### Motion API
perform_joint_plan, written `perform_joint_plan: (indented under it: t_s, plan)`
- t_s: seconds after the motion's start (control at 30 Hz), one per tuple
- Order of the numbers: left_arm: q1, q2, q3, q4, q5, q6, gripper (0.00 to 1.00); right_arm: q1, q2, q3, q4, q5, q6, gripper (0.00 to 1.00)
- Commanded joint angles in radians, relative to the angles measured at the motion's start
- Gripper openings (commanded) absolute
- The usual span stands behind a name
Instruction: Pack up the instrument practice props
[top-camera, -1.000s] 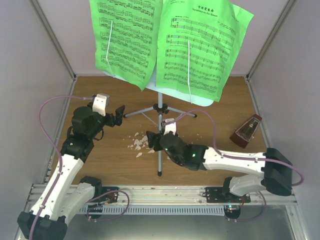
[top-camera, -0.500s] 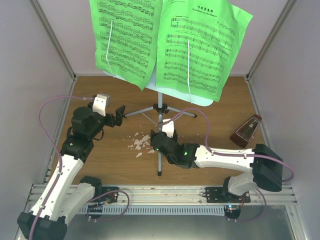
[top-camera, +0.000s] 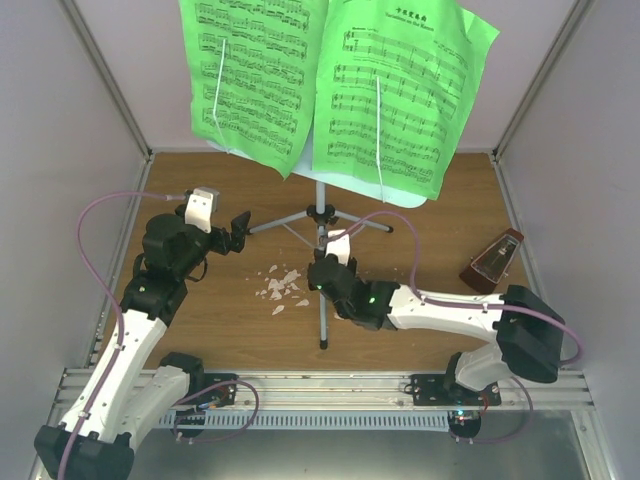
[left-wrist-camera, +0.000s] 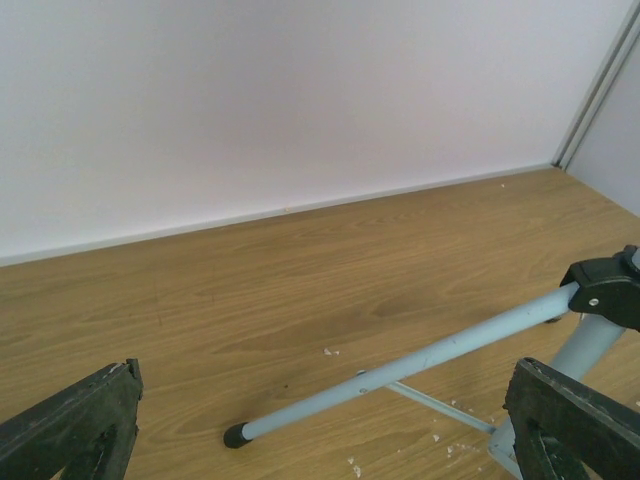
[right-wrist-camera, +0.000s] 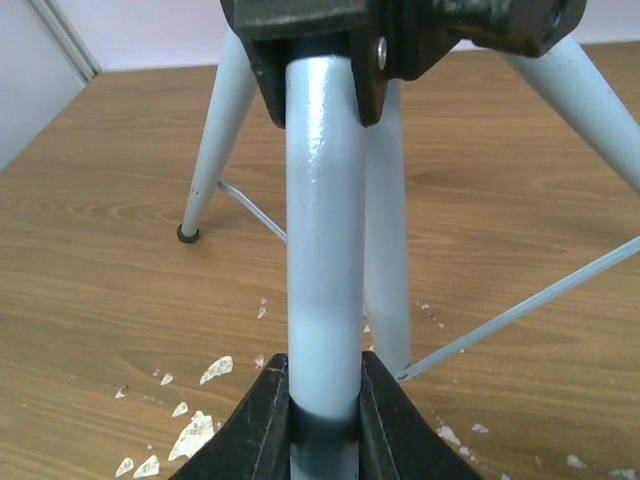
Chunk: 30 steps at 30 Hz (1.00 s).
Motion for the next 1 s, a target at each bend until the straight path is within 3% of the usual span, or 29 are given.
perform_joint_plan:
  t_s: [0.0, 0.23, 0.43, 0.73, 0.97]
  plan:
    - [-0.004, -0.011, 0.004, 0.032, -0.001, -0.001, 0.99, -0.069, -0.04, -0.058, 0.104, 0.009, -0.117, 0.01]
    - [-0.004, -0.009, 0.003, 0.035, 0.0, 0.001, 0.99, -0.247, -0.133, -0.159, 0.281, -0.152, -0.36, 0.01]
    - [-0.004, -0.012, 0.001, 0.036, 0.004, 0.002, 0.99, -0.41, -0.143, -0.222, 0.455, -0.42, -0.577, 0.0]
    - [-0.005, -0.011, 0.0, 0.037, 0.007, 0.005, 0.99, -0.607, -0.087, -0.197, 0.512, -0.897, -0.702, 0.01]
    - [-0.004, -0.003, -0.003, 0.04, 0.007, 0.005, 0.99, -0.657, -0.044, -0.159, 0.499, -0.994, -0.79, 0.01]
